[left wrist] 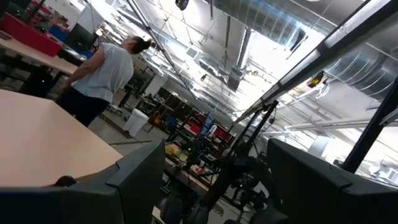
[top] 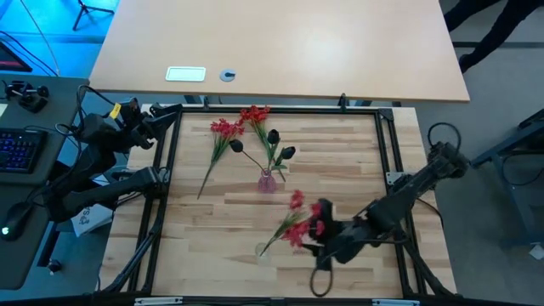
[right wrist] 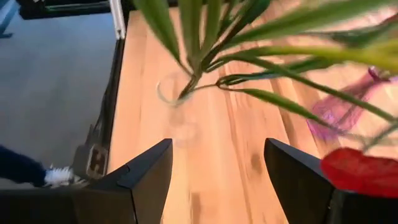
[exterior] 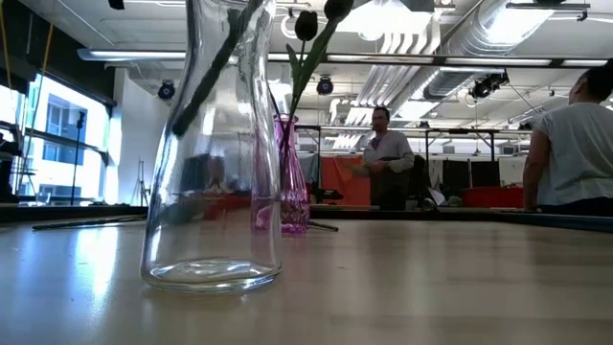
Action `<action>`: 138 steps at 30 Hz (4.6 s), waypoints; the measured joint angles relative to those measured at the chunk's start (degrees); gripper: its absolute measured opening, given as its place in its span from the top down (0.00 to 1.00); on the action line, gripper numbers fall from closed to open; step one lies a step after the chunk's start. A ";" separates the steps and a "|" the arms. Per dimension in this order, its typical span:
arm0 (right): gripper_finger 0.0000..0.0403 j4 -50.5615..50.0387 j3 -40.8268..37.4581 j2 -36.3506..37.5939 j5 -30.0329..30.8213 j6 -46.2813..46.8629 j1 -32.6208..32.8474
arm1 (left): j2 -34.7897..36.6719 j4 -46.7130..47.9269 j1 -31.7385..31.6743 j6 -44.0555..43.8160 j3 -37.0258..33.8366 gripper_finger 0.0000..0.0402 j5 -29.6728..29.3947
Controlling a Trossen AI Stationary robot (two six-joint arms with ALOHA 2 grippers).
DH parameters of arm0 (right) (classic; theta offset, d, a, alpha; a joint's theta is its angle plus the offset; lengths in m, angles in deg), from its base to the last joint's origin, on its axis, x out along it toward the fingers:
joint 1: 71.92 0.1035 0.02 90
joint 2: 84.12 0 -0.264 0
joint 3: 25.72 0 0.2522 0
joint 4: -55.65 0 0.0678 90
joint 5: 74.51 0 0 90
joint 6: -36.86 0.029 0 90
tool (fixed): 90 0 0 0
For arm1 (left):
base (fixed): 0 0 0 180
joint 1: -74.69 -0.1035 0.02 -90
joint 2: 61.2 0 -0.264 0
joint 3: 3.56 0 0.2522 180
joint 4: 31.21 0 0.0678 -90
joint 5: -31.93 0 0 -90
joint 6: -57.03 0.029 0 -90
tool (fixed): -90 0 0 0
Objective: Sort flowers into vase by color
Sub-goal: Put the left red flowers into the transparent vase
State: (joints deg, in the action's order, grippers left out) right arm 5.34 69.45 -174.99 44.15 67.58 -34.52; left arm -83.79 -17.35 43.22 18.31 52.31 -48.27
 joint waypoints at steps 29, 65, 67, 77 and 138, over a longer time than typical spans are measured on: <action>0.39 14.01 -0.04 -9.62 -38.25 4.40 -3.45 | 0.00 0.00 -0.01 1.47 0.00 0.33 0.39; 0.39 -33.67 -0.04 8.93 13.85 62.70 16.34 | -16.09 45.55 0.01 8.72 17.82 0.33 -1.89; 0.39 -41.39 -0.04 9.89 14.34 66.29 14.43 | -17.22 53.83 0.01 7.75 17.92 0.33 -5.01; 0.39 -53.08 -0.70 12.84 11.82 66.73 9.02 | -16.06 66.98 1.26 -5.10 3.45 0.33 -11.58; 0.39 -38.58 -0.72 6.14 17.84 66.71 10.76 | -21.49 35.12 2.54 3.33 -0.99 1.00 -19.37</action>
State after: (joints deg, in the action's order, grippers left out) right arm -33.24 68.73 -168.84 61.99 134.29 -23.76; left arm -105.28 17.78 45.76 21.63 51.32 -67.64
